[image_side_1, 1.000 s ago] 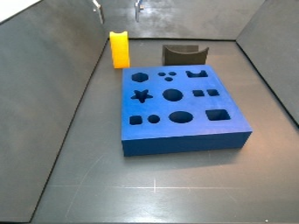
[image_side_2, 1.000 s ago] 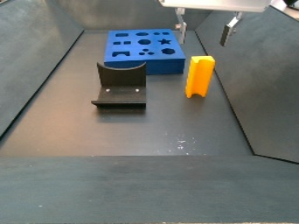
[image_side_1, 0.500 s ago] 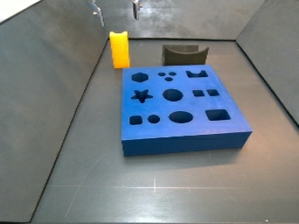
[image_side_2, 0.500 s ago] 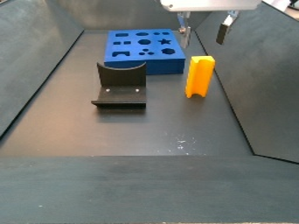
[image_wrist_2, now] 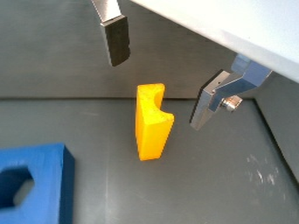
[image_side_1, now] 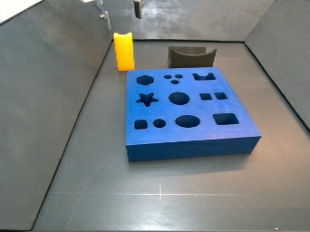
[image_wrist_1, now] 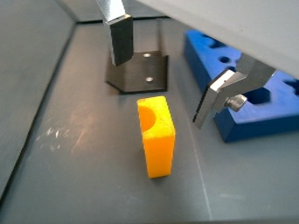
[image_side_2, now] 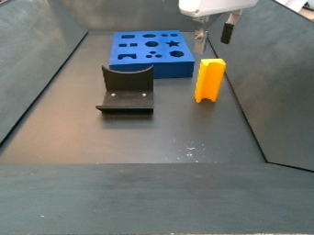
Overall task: Pick up the arch object. Move up. Place the arch object on the fixture. Regrasp the arch object. Rotate the arch object. Move to above the board. Insert the arch object.
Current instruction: Rotate the arch object.
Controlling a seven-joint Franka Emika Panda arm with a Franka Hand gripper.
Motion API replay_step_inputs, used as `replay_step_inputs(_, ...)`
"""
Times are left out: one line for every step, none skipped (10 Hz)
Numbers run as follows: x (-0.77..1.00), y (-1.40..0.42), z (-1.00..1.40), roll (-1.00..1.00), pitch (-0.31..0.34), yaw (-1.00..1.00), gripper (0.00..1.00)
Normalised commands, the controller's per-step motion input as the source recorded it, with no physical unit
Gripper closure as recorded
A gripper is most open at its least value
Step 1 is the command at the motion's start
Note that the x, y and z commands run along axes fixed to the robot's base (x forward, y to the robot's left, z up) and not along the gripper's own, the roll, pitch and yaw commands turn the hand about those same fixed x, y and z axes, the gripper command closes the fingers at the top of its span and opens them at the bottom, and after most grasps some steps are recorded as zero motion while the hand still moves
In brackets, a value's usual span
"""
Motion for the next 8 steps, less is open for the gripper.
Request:
replay_step_inputs(0.02, -0.01, -0.01, 0.00, -0.002, 1.00, 0.00)
replay_step_inputs(0.02, -0.01, -0.01, 0.00, -0.002, 1.00, 0.00)
replay_step_inputs(0.02, -0.01, -0.01, 0.00, -0.002, 1.00, 0.00)
replay_step_inputs(0.02, -0.01, -0.01, 0.00, -0.002, 1.00, 0.00)
replay_step_inputs(0.02, -0.01, -0.01, 0.00, -0.002, 1.00, 0.00)
replay_step_inputs(0.02, -0.01, -0.01, 0.00, -0.002, 1.00, 0.00)
replay_step_inputs(0.02, -0.01, -0.01, 0.00, -0.002, 1.00, 0.00)
replay_step_inputs(0.02, -0.01, -0.01, 0.00, -0.002, 1.00, 0.00)
